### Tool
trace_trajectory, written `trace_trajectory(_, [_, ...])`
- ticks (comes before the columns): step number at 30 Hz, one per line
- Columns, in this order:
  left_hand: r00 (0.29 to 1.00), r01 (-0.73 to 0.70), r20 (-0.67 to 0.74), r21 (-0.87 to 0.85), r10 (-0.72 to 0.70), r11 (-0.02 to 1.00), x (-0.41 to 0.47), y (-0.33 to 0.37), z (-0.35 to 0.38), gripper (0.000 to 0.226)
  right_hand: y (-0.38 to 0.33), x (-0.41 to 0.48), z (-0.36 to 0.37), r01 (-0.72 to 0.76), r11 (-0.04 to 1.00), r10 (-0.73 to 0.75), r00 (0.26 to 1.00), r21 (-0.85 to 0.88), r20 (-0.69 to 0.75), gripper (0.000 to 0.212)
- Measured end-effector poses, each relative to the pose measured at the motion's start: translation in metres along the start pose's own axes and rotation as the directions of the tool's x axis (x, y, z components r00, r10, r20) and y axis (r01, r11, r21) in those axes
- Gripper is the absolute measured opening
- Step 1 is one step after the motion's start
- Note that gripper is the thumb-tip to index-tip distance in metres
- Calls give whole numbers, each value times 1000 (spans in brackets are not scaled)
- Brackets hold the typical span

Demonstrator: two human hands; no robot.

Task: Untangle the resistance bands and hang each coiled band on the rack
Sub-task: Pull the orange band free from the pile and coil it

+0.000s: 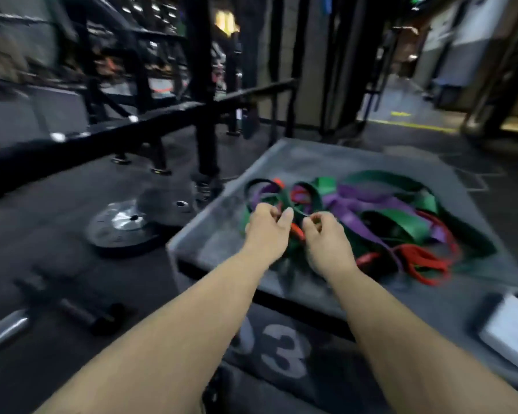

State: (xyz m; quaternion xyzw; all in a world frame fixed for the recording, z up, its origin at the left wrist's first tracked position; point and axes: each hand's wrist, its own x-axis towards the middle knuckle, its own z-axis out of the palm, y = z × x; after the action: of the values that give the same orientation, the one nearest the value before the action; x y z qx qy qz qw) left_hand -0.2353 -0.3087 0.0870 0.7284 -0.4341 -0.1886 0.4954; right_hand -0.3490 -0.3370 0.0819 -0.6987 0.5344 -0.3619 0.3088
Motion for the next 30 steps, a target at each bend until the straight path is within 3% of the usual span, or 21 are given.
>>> trace_trajectory(6, [990,-72,131,170,50,983,25,8,90,36,70,13,-62,-135,970,110,985,-201,-131,33])
trace_trajectory(10, [966,-170,239,289,100,942,28,19,121,42,84,8,-86,-17,939,-34,989,-344,-143,31])
trace_trajectory(13, [909,-306,389,382,149,872,32,21,134,35,95,6,-108,35,907,-165,946,-419,-278,27])
trace_trajectory(16, [835,-418,524,405,169,813,37,23,137,32,112,13,-136,-47,884,-141,922,-466,-361,29])
trace_trajectory(19, [738,-455,659,331,143,827,36,27,133,37,128,25,-157,-216,840,103,964,-497,-246,43])
trace_trajectory(21, [666,-489,737,313,117,814,32,28,130,43,134,28,-161,-234,755,205,972,-613,-118,46])
trace_trajectory(24, [521,-602,850,301,78,740,22,24,125,51,135,29,-158,-201,732,234,972,-651,-37,44])
trace_trajectory(26, [424,-673,905,286,39,682,16,21,122,70,136,25,-158,-215,760,245,969,-613,-36,39])
trace_trajectory(28, [395,-732,918,305,16,609,12,19,119,94,138,21,-160,-221,767,254,967,-603,-32,34])
trace_trajectory(30, [407,-773,912,312,55,552,9,17,119,100,139,18,-164,-224,783,259,966,-580,-23,32])
